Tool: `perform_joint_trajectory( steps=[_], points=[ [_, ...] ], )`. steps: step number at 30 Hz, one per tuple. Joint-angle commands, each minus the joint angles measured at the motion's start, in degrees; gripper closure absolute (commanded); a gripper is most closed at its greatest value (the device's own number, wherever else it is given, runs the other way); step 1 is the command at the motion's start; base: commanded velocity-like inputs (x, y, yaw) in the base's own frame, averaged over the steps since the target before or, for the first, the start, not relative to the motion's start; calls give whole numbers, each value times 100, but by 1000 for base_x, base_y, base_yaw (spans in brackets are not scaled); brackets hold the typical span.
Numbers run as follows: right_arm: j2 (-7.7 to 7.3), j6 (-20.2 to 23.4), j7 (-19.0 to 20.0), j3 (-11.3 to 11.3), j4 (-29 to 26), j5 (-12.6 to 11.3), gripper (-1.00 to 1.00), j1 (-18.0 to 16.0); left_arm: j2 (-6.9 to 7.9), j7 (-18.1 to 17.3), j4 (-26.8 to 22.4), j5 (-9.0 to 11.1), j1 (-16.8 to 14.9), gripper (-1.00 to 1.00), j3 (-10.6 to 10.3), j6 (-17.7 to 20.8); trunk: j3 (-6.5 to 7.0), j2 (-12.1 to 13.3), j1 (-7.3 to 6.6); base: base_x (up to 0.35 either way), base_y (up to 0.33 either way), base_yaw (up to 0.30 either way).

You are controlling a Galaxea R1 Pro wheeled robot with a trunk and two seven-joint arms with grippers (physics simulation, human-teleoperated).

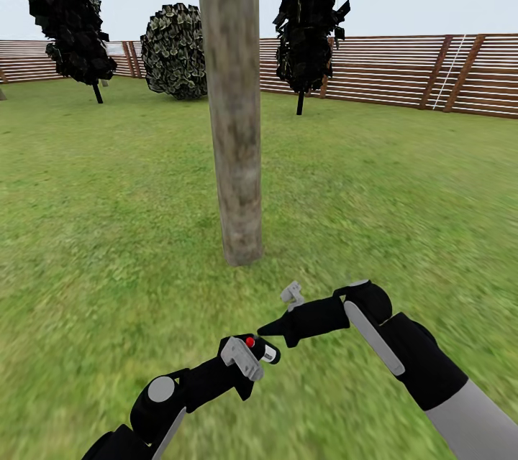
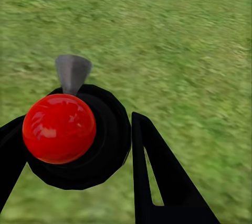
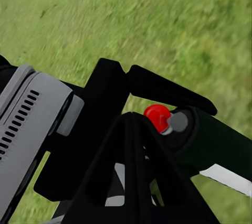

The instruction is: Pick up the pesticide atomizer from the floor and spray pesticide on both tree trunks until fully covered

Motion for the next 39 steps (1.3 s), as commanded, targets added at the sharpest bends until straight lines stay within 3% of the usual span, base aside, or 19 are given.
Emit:
perform_joint_trajectory(
  steps=[1, 12, 39],
  points=[
    [-6, 18, 21, 3, -2, 12, 100, -5, 3, 1, -9, -10, -4, 100, -4, 29, -5, -2, -1, 0, 0, 0],
    [20, 18, -208, 0, -4, 137, 100, -4, 3, -3, -11, -10, -4, 100, -4, 29, -5, -2, -1, 0, 0, 0],
    [23, 18, -245, -22, 5, 91, 100, 14, 3, -4, -12, -10, -4, 100, -13, 29, -5, -2, -1, 0, 0, 0]
  ],
)
